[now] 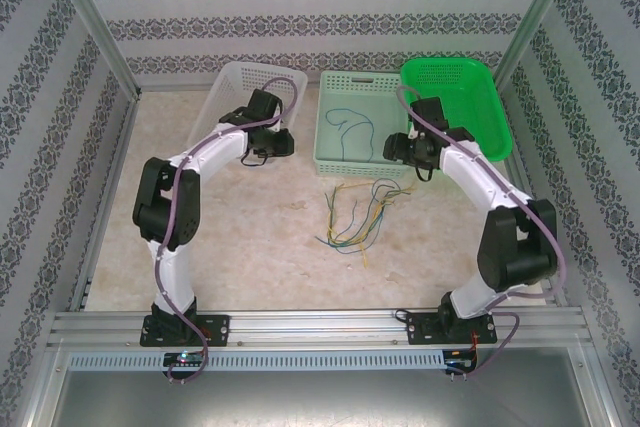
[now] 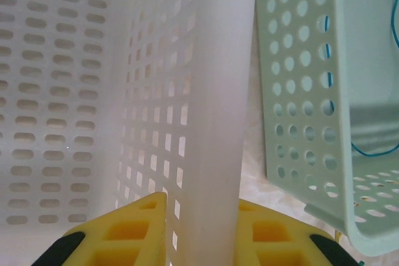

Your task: Untangle the cables

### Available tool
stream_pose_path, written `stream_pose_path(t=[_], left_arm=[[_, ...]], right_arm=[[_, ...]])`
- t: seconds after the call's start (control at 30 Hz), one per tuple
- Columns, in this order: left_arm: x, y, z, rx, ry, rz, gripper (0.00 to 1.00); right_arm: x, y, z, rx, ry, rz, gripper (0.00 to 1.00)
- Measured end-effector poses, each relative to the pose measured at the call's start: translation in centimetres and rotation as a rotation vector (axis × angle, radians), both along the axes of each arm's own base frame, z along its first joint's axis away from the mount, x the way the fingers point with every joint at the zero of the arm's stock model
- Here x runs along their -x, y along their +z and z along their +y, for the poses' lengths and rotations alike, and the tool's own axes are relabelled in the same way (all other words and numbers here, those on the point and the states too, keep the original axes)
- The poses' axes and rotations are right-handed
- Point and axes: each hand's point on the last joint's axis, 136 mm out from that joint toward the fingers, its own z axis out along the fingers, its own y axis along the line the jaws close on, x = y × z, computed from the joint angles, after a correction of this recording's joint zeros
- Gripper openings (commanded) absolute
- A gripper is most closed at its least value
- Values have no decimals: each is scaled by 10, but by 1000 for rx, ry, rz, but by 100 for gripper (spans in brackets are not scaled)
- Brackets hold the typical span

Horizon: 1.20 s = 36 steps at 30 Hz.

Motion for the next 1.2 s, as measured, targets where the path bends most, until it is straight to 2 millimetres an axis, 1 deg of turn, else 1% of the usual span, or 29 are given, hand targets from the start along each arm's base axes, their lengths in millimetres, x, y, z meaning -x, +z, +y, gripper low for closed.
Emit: stream_pose_path(t=[0.03,0.1,0.13,0.17,0.2,0.23,0.33,0.4,0.5,0.53,0.57,0.6,0.7,0.83,0.9,0.97,1.03,1.2], left_arm=[[0,1,2,1,15,-3,13],[-1,3,3,7,39,-9,17],[-1,4,3,11,48,-12,23],[-2,6,4,13,58,-17,26],[-3,7,4,17,66,-18,27],[-4,7,4,21,76,-19,30],[-4,8,4,35,103,-10,43],[-4,8,3,49,115,-1,54],[-2,8,0,71,124,11,79],[-2,9,0,74,125,11,85],[-2,10,-1,76,125,11,96],[-2,11,-1,80,128,10,100],[-1,22,-3,87,120,-12,100],[2,48,-7,103,101,-65,100],[4,62,-8,114,97,-100,100],[8,73,-6,122,95,-130,100],[11,78,-5,124,95,-143,100],[14,76,-3,117,92,-141,100]], right_arm=[[8,0,2,-4,7,5,63],[23,-2,6,-9,24,22,63],[29,-4,9,-12,33,33,63],[37,-6,13,-17,47,46,63],[42,-9,16,-22,58,56,63],[51,-12,21,-25,72,70,63],[79,-18,35,-38,126,98,63],[100,-15,45,-61,172,98,63],[132,-1,64,-102,248,90,63],[143,5,72,-113,278,91,64],[154,9,80,-121,304,95,64],[164,10,85,-124,325,108,64],[192,4,98,-127,364,170,64],[225,-18,102,-95,383,285,64],[236,-26,105,-68,398,328,63],[243,-34,107,-38,404,365,59],[246,-41,106,-10,393,393,55],[242,-57,107,36,366,420,47]])
